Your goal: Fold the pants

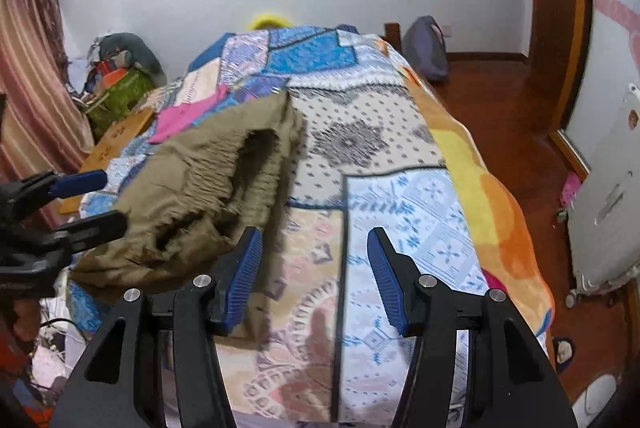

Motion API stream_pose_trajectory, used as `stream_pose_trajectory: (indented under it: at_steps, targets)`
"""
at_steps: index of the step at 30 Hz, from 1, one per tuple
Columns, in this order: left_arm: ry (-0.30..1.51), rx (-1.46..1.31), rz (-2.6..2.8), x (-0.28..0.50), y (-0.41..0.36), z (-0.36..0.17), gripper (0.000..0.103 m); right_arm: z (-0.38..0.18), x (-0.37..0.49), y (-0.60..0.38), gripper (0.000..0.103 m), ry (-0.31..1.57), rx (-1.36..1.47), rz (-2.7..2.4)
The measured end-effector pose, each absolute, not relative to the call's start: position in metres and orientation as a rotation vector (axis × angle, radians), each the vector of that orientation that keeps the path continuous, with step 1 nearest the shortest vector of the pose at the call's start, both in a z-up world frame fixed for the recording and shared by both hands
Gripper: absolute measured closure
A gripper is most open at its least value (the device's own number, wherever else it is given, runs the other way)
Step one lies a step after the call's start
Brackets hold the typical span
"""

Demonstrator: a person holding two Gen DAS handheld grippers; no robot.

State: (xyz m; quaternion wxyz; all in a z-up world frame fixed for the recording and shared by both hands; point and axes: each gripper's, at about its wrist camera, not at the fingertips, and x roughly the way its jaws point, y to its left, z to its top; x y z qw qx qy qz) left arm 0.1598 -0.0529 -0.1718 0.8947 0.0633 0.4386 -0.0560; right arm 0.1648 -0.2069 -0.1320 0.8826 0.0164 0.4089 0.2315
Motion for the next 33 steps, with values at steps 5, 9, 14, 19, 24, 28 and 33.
stream_pose_trajectory:
  at_steps: [5,9,14,19,24,28,33]
  targets:
    - [1.004,0.106,-0.094,0.161,-0.037,-0.208,0.024,-0.121,0.162,-0.185,0.048,0.810,0.027,0.541]
    - [0.993,0.115,-0.095,0.154,-0.039,-0.216,0.023,-0.122,0.162,-0.163,0.046,0.814,0.022,0.583]
    - [0.993,0.077,-0.115,0.154,-0.021,-0.204,0.023,-0.149,0.161,-0.141,0.046,0.877,-0.023,0.606]
    - [0.956,0.021,-0.068,0.162,0.017,-0.186,0.023,-0.179,0.162,-0.152,0.046,0.955,0.019,0.599]
    - [0.942,0.008,-0.002,0.190,0.049,-0.183,0.023,-0.182,0.161,-0.160,0.042,0.972,0.069,0.606]
    - [0.968,-0.026,0.005,0.228,0.066,-0.190,0.023,-0.182,0.160,-0.158,0.041,0.963,0.043,0.611]
    - [0.997,0.021,-0.003,0.277,0.069,-0.203,0.023,-0.184,0.161,-0.161,0.039,0.970,0.047,0.625]
